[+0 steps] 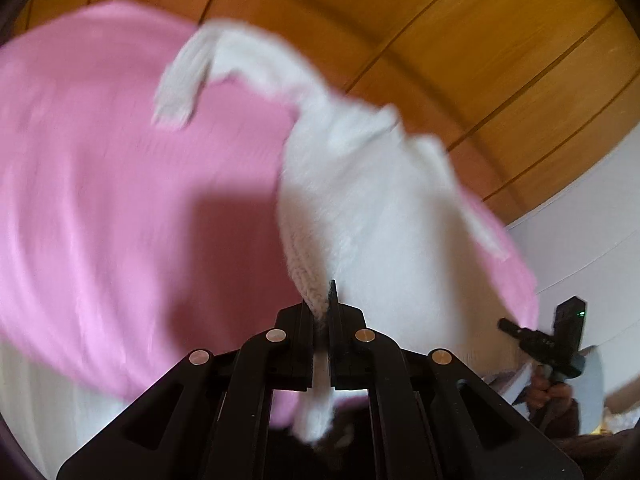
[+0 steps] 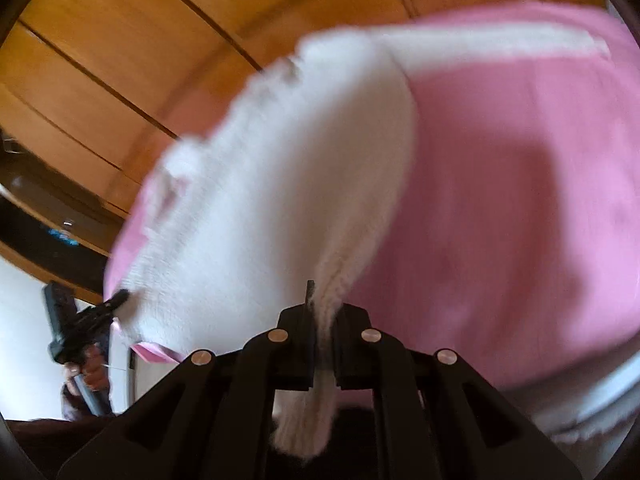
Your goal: Fold small clothes
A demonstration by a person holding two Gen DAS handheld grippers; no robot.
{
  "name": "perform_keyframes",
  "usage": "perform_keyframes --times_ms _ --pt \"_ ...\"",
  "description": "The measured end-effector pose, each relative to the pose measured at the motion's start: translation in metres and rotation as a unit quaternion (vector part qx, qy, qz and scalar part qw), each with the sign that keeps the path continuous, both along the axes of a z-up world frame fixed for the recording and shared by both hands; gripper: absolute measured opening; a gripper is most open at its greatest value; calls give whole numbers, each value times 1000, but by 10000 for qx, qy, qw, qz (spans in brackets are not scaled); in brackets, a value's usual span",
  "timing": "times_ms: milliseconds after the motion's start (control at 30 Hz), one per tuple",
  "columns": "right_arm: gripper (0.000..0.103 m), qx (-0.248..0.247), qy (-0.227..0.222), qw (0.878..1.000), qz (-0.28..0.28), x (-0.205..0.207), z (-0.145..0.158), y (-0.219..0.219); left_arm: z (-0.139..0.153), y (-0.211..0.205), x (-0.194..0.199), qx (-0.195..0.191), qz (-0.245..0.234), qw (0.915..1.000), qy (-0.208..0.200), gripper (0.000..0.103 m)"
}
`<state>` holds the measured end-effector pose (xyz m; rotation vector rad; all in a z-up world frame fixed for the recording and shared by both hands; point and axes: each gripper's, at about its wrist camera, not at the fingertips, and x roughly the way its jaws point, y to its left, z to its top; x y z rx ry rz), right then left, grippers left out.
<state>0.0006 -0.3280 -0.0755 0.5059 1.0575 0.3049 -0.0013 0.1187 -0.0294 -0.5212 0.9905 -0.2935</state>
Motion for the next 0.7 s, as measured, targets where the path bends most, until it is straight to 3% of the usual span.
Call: perform_keyframes --times_ms 100,300,333,367,433,500,600,700 --pt "5 -204 222 9993 -236 -3 -21 -9 -28 -3 -2 213 140 9994 224 4" --pt "6 -856 252 9956 -269 4 -22 -11 -34 2 13 436 196 9985 258 5" --pt "8 -1048 225 9941 -169 5 -20 -6 -33 5 12 367 217 9988 235 14" --pt "15 -1192 197 9925 -170 5 -15 -1 -33 9 12 285 279 9990 197 21" --pt "31 -1593 -20 9866 -341 5 -4 -2 -29 27 8 206 613 9979 94 46" --pt "54 -1686 -317 9845 -374 6 7 2 -27 48 11 322 1050 9939 75 47" --pt "63 -1569 -633 9850 -343 17 21 18 -26 74 20 374 1591 9864 173 47" --pt "69 -1372 -882 9866 72 38 23 65 -25 96 36 303 2027 9784 250 47"
